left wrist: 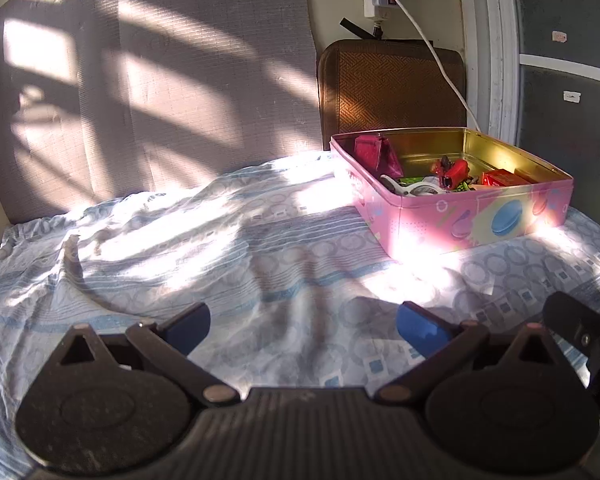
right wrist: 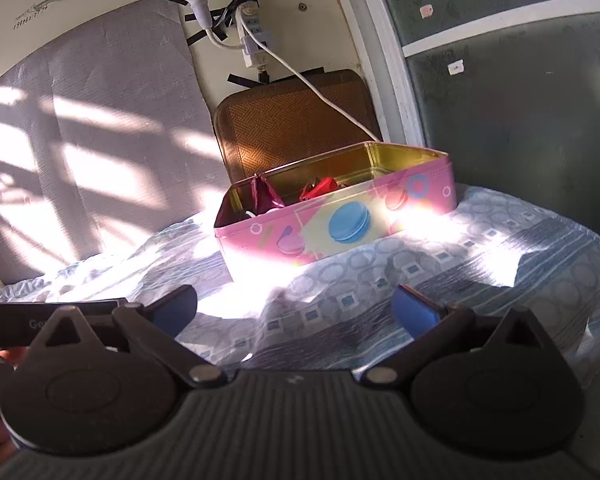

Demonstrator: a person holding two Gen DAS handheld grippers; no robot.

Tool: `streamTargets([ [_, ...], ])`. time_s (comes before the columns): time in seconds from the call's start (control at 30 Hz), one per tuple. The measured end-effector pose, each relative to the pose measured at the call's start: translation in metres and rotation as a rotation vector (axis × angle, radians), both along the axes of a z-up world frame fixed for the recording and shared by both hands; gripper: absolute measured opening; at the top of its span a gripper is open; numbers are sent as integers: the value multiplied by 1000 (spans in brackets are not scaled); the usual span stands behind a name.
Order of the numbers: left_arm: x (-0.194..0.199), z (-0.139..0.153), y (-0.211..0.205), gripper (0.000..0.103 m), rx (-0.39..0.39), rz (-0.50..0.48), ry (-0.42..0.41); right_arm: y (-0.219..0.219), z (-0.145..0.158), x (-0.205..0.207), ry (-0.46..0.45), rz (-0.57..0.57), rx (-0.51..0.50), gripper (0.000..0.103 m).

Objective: Organize rigid objects

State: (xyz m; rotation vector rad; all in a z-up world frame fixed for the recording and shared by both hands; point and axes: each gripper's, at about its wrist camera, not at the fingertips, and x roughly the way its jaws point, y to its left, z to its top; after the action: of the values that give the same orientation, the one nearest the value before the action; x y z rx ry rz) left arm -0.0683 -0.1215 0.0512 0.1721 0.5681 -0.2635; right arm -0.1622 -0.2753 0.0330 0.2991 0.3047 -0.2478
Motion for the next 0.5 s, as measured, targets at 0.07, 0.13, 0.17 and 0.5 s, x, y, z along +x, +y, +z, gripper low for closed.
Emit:
streamTargets([
  [0.07, 3, -3, -3, 103, 6, 2, 9, 0, -1, 1, -6, -4, -12, 103],
  [0.13, 7, -6, -5, 103, 9, 1, 22, -3, -4, 4, 4, 0, -5, 103],
  [0.17, 9, -8, -7, 103, 11, 1, 31, -5, -5, 6, 10, 1, 2, 103],
  [0.5, 19, -21, -16, 103, 25, -5, 74, -10, -15, 14, 23, -12, 19, 103],
])
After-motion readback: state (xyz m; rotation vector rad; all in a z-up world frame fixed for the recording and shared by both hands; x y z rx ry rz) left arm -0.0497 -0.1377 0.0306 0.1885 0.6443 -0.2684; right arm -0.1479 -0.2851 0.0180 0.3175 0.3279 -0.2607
